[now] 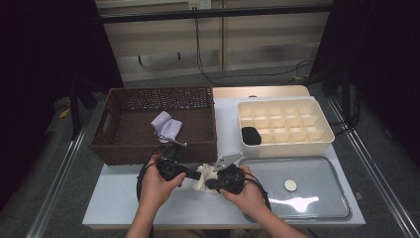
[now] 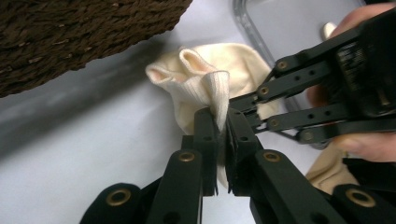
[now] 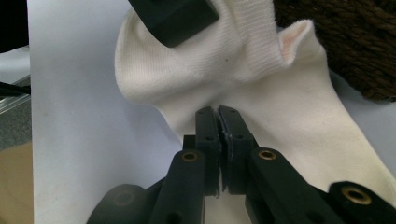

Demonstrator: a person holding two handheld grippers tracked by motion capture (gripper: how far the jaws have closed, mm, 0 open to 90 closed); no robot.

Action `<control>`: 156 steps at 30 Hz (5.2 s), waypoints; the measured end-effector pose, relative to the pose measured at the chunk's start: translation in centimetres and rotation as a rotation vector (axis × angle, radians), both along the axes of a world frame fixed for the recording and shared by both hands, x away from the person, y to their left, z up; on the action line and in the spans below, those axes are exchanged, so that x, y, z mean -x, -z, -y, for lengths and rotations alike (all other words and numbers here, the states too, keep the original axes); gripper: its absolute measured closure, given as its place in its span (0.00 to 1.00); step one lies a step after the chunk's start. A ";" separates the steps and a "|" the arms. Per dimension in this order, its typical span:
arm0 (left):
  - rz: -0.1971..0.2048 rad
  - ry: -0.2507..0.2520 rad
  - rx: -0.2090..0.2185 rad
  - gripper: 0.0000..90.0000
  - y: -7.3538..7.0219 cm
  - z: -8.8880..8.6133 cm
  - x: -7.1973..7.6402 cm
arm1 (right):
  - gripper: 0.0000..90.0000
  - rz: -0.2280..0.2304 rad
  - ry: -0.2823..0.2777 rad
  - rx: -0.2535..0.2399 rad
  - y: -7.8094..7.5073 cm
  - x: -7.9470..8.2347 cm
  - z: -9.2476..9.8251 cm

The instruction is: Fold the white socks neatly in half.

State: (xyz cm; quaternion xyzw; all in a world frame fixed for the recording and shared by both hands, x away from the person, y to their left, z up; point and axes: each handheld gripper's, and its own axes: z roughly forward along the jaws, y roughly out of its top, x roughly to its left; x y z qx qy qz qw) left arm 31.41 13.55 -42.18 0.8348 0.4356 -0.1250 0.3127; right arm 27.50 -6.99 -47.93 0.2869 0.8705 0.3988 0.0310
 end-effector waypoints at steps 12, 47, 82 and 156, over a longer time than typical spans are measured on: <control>-0.014 0.000 -0.041 0.93 0.6 2.2 0.1 | 0.97 0.030 0.074 -0.050 -2.1 -0.1 4.0; 0.038 0.086 -0.026 0.79 2.6 6.3 0.7 | 0.95 0.066 0.140 -0.064 -2.7 -0.4 6.6; 0.101 0.116 -0.003 0.96 2.6 7.0 1.4 | 0.92 0.072 0.166 -0.082 -2.1 -0.9 6.3; 0.117 0.127 -0.011 0.99 3.5 7.7 2.1 | 0.88 0.044 0.148 -0.082 -1.5 -0.8 5.9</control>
